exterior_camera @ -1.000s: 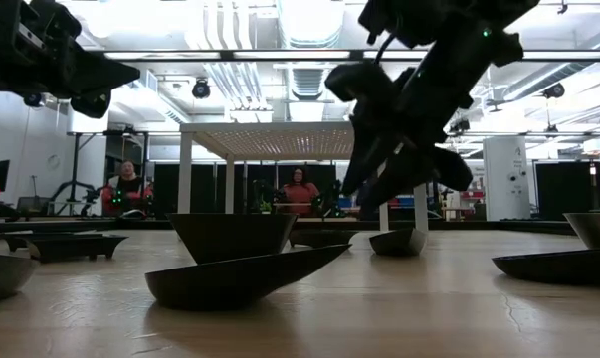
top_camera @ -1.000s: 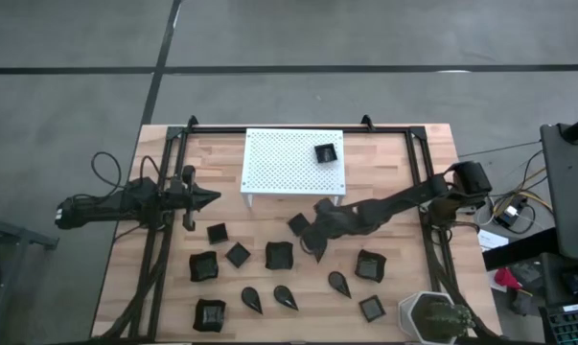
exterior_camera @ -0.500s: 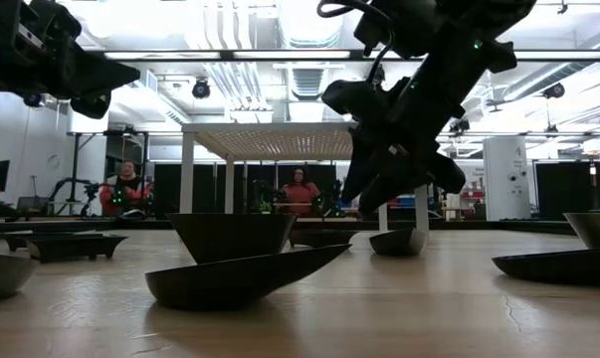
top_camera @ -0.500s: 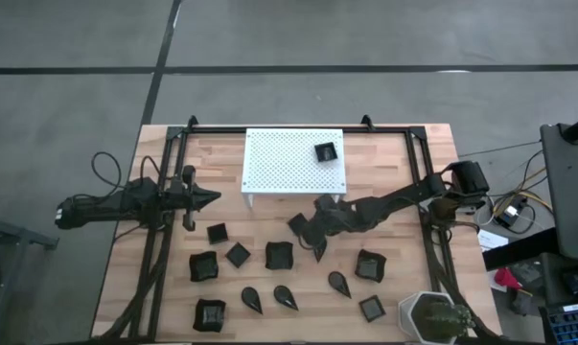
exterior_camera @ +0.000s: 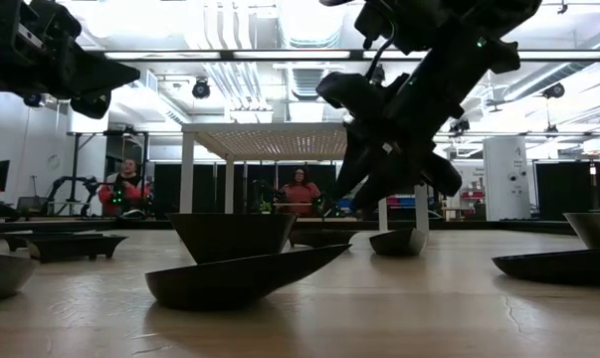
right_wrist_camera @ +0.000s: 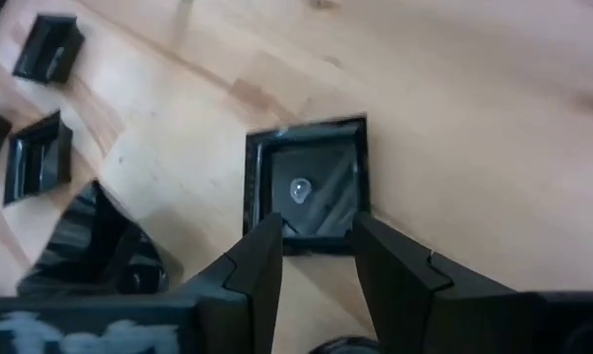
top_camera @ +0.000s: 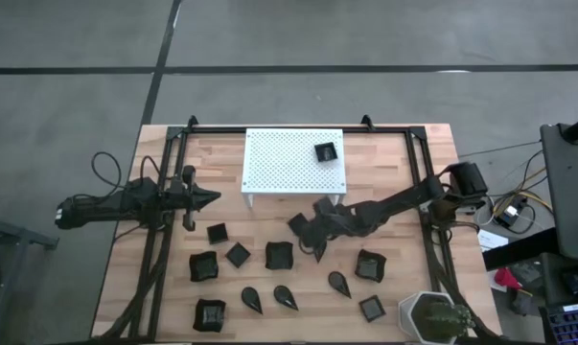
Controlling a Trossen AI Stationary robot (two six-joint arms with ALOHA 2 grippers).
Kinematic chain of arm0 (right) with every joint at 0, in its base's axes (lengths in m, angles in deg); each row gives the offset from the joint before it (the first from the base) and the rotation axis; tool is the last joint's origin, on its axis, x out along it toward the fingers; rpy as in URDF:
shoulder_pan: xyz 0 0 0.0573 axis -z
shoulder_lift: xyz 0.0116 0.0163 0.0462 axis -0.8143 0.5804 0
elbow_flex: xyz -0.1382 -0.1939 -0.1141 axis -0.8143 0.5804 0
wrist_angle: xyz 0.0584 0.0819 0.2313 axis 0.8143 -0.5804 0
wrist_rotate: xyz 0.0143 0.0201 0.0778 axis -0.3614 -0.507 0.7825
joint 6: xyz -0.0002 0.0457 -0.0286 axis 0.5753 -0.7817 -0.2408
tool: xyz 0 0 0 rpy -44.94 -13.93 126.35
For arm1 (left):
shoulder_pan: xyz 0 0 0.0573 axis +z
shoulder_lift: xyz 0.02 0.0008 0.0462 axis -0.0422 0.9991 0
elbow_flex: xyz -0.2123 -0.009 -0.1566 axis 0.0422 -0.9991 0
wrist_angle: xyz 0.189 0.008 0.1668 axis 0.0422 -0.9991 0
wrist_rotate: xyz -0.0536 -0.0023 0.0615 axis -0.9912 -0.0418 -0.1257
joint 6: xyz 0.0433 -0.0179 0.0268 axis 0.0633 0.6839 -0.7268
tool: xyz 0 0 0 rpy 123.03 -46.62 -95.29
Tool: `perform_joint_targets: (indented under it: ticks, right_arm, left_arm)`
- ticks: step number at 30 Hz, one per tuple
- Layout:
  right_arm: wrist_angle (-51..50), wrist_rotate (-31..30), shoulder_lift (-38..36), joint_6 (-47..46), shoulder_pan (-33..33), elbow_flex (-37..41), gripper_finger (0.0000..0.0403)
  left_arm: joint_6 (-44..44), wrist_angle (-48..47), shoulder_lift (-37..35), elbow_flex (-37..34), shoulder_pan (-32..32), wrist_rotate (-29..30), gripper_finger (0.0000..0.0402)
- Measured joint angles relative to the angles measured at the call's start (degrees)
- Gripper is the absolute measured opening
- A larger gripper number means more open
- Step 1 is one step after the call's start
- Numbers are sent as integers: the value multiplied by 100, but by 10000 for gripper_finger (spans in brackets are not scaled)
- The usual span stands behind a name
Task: Pick & Place Mini shaped plates
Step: Stack the square plate on top of the square plate on the shelf
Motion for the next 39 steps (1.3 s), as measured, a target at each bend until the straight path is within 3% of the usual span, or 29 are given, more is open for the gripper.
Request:
perform_joint_targets:
  ticks: [13,16,21,26,34,39]
  right_arm:
    - [76,73,253,175,-71,-90,117]
    - [75,172,253,1130,-169,-201,118]
    - [-154,231,248,3886,-340,-432,110]
    - [-562,196,264,5898,-390,-520,94]
    - [-437,190,266,7224,-374,-496,72]
    - [-342,183,392,7401,-330,-494,69]
  left_arm:
    - [0,-87,15,0,-1,-9,0]
    - [1,-85,15,0,1,-5,0]
    - [0,-85,15,0,0,15,0]
    - [0,-85,15,0,-2,13,0]
    - [0,-85,15,0,-2,11,0]
    - [0,-85,15,0,0,9,0]
